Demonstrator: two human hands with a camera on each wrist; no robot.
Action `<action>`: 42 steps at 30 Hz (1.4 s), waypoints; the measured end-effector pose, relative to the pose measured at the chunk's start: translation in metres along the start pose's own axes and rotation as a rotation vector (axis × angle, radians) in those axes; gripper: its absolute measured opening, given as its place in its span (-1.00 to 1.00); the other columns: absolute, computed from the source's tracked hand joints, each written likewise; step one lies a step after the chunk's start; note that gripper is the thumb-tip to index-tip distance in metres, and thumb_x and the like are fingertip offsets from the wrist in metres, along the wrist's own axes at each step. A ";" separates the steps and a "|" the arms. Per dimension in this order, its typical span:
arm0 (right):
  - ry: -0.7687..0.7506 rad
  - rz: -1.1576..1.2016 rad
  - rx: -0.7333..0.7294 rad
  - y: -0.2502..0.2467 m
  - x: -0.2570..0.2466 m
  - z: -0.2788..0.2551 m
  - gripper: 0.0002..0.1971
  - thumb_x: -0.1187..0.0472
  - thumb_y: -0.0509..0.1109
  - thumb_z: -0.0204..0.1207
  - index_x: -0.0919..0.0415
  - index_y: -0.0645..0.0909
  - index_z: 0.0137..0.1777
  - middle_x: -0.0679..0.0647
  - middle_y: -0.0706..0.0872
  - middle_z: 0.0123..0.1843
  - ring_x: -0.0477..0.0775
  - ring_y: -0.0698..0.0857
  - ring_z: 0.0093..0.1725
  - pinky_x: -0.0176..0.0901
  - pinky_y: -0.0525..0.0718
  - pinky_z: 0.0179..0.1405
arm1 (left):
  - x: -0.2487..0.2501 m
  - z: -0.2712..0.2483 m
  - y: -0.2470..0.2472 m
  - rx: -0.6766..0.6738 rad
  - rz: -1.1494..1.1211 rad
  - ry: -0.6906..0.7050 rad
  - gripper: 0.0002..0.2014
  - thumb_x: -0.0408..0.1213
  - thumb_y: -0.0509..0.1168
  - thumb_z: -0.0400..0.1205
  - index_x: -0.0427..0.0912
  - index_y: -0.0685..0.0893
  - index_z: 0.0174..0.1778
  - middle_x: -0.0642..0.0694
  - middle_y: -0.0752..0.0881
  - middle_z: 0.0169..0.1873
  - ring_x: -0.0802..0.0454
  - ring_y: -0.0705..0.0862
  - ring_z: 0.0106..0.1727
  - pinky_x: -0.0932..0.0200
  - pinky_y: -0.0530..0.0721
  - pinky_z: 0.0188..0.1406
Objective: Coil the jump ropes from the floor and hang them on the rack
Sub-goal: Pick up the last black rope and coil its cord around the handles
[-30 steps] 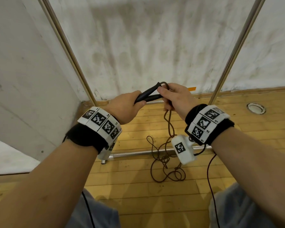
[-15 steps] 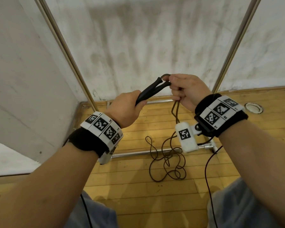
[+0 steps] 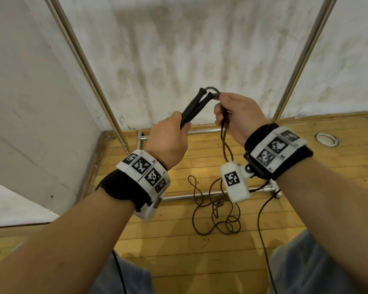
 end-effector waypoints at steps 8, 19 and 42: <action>-0.099 -0.749 -0.127 0.035 0.024 -0.017 -0.77 0.12 0.11 0.69 0.01 0.56 -0.14 -0.08 0.59 -0.40 -0.12 0.60 -0.41 -0.31 0.53 -0.42 | -0.013 0.013 -0.004 0.127 -0.938 -0.379 -0.74 -0.19 0.32 0.63 -0.12 0.48 -0.35 0.02 0.39 -0.58 0.01 0.36 -0.55 0.11 0.38 -0.51; -0.067 -0.920 -0.284 0.061 0.050 -0.037 -0.75 0.20 0.08 0.68 0.18 0.53 -0.17 -0.05 0.47 -0.41 -0.05 0.44 -0.41 -0.10 0.41 -0.33 | -0.015 0.011 0.022 -0.002 -1.262 -0.653 -0.76 -0.03 0.10 0.75 -0.13 0.52 0.04 -0.22 0.83 -0.24 -0.17 0.83 -0.21 0.01 0.78 -0.22; 0.026 -0.912 -0.442 0.039 0.067 -0.039 -0.68 -0.05 0.20 0.63 -0.02 0.56 -0.34 -0.05 0.52 -0.48 -0.03 0.48 -0.46 -0.11 0.48 -0.34 | -0.055 0.018 -0.016 0.255 -0.896 -0.623 -0.90 -0.21 0.13 0.73 -0.10 0.48 -0.07 -0.03 0.48 -0.44 0.05 0.40 -0.54 0.13 0.49 -0.50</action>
Point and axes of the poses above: each hand's wrist, its own z-axis towards the middle knuckle, its own y-axis out of the palm, x = y × z, the point moved 7 cm from there along z, towards the middle knuckle
